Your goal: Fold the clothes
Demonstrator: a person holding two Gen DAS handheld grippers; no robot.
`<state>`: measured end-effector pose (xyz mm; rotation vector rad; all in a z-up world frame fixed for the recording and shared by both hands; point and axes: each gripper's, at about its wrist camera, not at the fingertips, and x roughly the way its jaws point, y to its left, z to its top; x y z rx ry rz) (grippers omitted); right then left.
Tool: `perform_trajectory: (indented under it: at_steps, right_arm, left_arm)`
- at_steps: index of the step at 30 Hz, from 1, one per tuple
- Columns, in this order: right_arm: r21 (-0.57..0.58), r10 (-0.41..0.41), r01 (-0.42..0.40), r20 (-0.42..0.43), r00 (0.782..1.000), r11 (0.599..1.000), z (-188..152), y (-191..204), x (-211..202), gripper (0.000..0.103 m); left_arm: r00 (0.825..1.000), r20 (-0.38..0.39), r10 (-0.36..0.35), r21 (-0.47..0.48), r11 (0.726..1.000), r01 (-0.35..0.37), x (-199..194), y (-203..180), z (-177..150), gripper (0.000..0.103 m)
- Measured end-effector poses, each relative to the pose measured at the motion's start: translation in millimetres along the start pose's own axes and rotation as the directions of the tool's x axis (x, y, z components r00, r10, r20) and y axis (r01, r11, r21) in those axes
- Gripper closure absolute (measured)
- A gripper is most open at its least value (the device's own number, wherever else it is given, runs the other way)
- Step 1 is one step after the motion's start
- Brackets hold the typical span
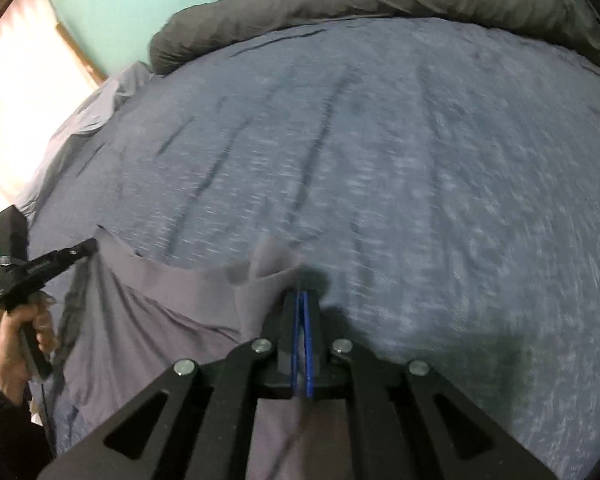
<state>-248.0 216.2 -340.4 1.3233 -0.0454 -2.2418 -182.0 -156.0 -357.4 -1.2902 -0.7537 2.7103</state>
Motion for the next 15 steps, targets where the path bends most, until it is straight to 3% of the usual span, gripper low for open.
perform_trajectory:
  at_steps: [6,9,12,15]
  right_arm:
    - [-0.092,0.027,-0.032,-0.058,0.998,0.995,8.3,27.8,35.5,0.101]
    - [-0.13,0.038,-0.046,-0.066,0.997,0.99,1.6,32.5,34.5,0.101]
    - [-0.149,0.0,-0.014,-0.093,0.996,0.989,-4.1,33.5,35.7,0.101]
    - [-0.143,-0.027,0.015,-0.08,0.996,0.99,-1.6,29.9,30.9,0.09]
  left_arm:
    - [1.0,-0.002,-0.004,0.003,1.0,0.004,-0.5,0.4,0.5,0.1]
    - [1.0,-0.004,-0.007,0.0,1.0,0.007,-2.8,2.3,-0.4,0.1]
    - [1.0,-0.003,-0.01,-0.002,1.0,0.01,-4.8,2.8,-0.9,0.1]
    - [1.0,-0.003,-0.011,-0.003,1.0,0.011,-5.3,3.0,-1.4,0.1]
